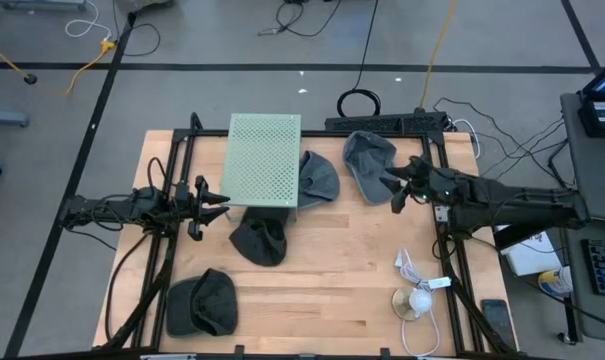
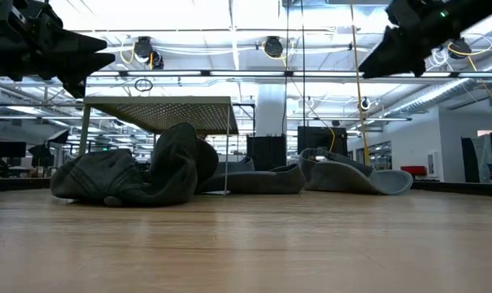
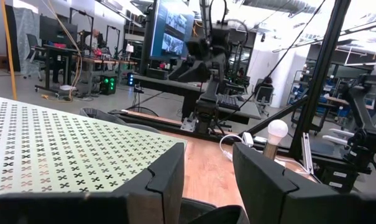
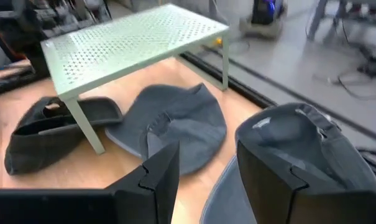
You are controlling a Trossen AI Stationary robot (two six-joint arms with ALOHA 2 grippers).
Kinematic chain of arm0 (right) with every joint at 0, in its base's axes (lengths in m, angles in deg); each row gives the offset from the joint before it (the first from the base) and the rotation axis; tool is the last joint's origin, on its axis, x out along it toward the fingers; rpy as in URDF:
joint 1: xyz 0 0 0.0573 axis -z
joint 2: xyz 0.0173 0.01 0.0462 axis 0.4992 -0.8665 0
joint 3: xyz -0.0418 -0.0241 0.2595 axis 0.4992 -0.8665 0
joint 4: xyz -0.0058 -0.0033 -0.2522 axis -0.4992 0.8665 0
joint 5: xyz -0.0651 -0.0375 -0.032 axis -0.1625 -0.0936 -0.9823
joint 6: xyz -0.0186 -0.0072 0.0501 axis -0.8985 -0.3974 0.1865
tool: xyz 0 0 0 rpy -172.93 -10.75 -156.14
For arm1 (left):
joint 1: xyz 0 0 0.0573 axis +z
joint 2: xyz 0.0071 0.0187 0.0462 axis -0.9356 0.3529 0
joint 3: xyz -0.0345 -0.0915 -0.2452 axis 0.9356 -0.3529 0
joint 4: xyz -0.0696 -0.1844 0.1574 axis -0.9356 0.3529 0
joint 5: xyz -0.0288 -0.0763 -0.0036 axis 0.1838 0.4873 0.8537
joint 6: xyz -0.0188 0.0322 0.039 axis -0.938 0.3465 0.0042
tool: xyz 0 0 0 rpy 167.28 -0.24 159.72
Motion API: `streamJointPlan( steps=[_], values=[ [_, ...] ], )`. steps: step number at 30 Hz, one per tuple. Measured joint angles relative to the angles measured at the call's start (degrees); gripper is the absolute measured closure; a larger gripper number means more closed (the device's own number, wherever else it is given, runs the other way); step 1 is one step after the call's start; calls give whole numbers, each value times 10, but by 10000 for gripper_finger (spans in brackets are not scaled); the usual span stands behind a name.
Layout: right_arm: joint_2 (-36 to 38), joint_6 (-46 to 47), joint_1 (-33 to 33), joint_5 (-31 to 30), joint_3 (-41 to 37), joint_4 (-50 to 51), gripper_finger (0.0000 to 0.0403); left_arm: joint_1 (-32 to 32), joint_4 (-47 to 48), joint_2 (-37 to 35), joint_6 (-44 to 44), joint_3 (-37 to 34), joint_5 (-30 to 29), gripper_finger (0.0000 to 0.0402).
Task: Pick & Place hat
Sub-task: Put the right gray cap on the shelf
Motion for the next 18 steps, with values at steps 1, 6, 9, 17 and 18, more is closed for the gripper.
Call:
streamJointPlan(
  steps=[1, 6, 9, 17, 18],
  values=[
    [-16, 11, 0, -1, 21, 17, 250, 0, 0, 0, 0, 0, 0, 261],
    [-92, 66, 0, -1, 122, 82, 250, 0, 0, 0, 0, 0, 0, 261],
    [-139, 102, 0, -3, 187, 133, 250, 0, 0, 0, 0, 0, 0, 261],
    [-259, 234, 0, -35, 376, 322, 250, 0, 0, 0, 0, 0, 0, 261],
    [-272, 252, 0, -32, 396, 345, 250, 0, 0, 0, 0, 0, 0, 261]
  ],
)
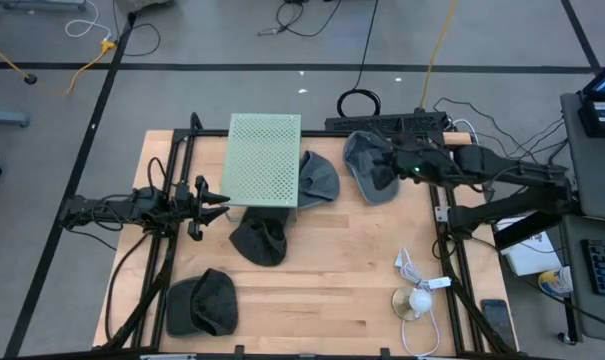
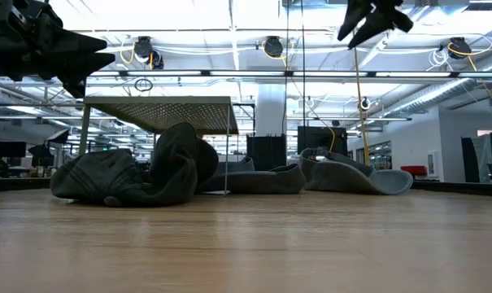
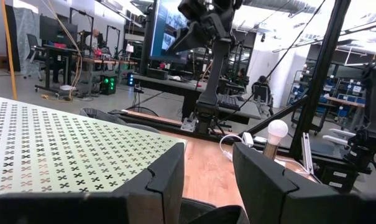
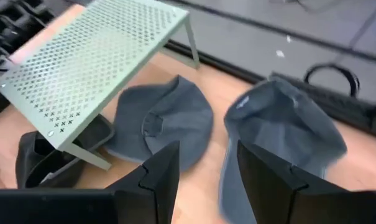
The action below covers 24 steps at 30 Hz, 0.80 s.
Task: Pick & Place hat
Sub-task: Put the right gray cap on the shelf
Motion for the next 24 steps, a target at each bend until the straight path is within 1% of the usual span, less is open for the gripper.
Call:
streamJointPlan(
  steps=[5, 6, 8, 11, 14, 17, 20, 24],
  values=[
    [-66, 82, 7, 6, 87, 116, 250, 0, 0, 0, 0, 0, 0, 261],
    [-77, 94, 12, 15, 100, 136, 250, 0, 0, 0, 0, 0, 0, 261],
    [-98, 117, 27, 43, 127, 173, 250, 0, 0, 0, 0, 0, 0, 261],
    [-130, 138, 55, 112, 168, 224, 250, 0, 0, 0, 0, 0, 0, 261],
    [-163, 130, 85, 179, 207, 264, 250, 0, 0, 0, 0, 0, 0, 261],
    [-194, 97, 112, 237, 237, 298, 250, 0, 0, 0, 0, 0, 0, 261],
    [-216, 63, 136, 276, 247, 311, 250, 0, 0, 0, 0, 0, 0, 261],
    [-230, 39, 156, 307, 247, 325, 250, 0, 0, 0, 0, 0, 0, 261]
  ],
)
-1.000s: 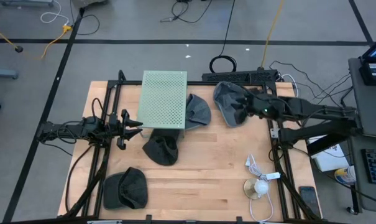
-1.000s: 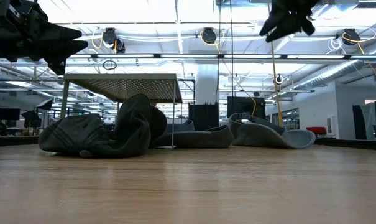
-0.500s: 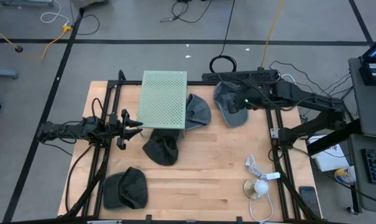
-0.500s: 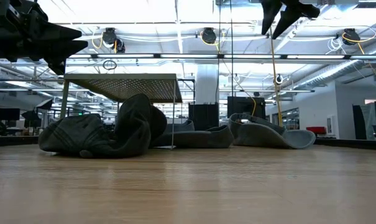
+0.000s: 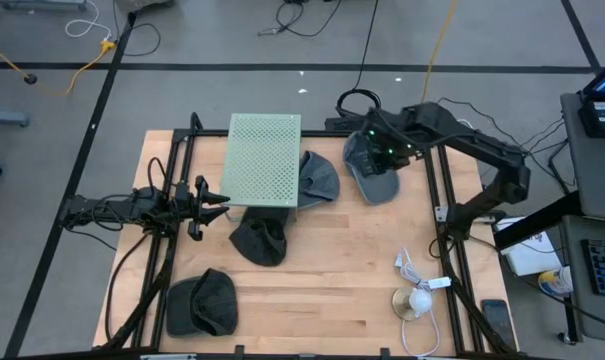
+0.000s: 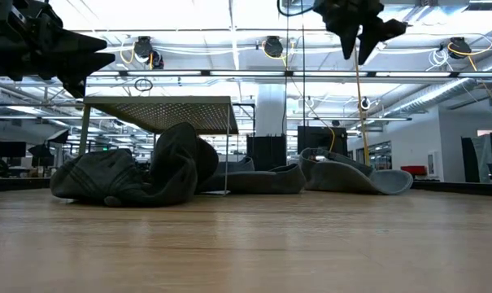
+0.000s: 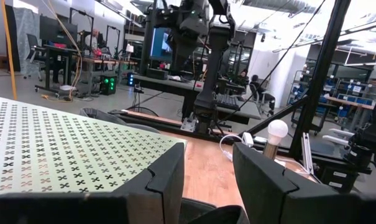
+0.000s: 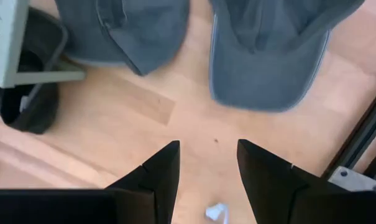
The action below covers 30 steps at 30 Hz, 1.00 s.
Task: Pick & Place hat
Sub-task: Put the right gray cap on the shelf
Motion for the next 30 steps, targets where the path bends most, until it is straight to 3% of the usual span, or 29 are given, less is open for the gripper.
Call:
streamJointPlan(
  steps=[6, 21, 30],
  values=[
    [-5, -21, 12, 26, -1, 12, 250, 0, 0, 0, 0, 0, 0, 261],
    [-5, -131, 15, 22, -1, -29, 250, 0, 0, 0, 0, 0, 0, 261],
    [-21, -68, 42, -65, -1, -85, 250, 0, 0, 0, 0, 0, 0, 261]
  ],
)
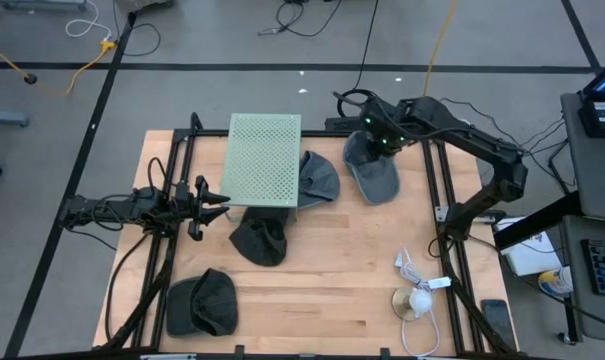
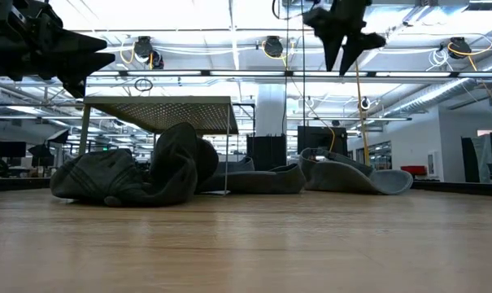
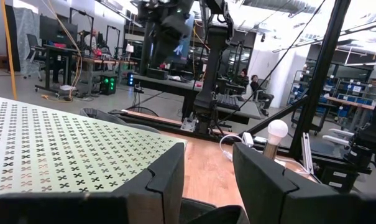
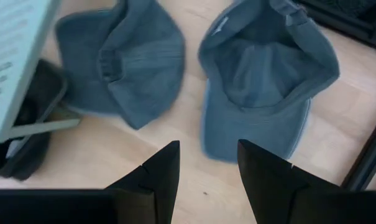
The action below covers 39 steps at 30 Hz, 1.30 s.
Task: Pick & Place hat
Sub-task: Put the right gray cap on the shelf
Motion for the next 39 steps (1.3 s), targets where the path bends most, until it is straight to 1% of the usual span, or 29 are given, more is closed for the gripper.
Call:
streamJointPlan(
  steps=[9, 14, 18, 29, 36, 39],
  values=[
    [-39, 14, 43, 3, -1, -1, 250, 0, 0, 0, 0, 0, 0, 261],
    [-62, 16, 57, 66, 0, -1, 250, 0, 0, 0, 0, 0, 0, 261],
    [-71, 12, 54, 73, -4, -5, 250, 0, 0, 0, 0, 0, 0, 261],
    [-70, 12, 14, 72, -113, -118, 250, 0, 0, 0, 0, 0, 0, 261],
    [-70, 49, -6, 30, -182, -142, 250, 0, 0, 0, 0, 0, 0, 261],
    [-70, 59, -13, 27, -204, -156, 250, 0, 0, 0, 0, 0, 0, 261]
  ],
)
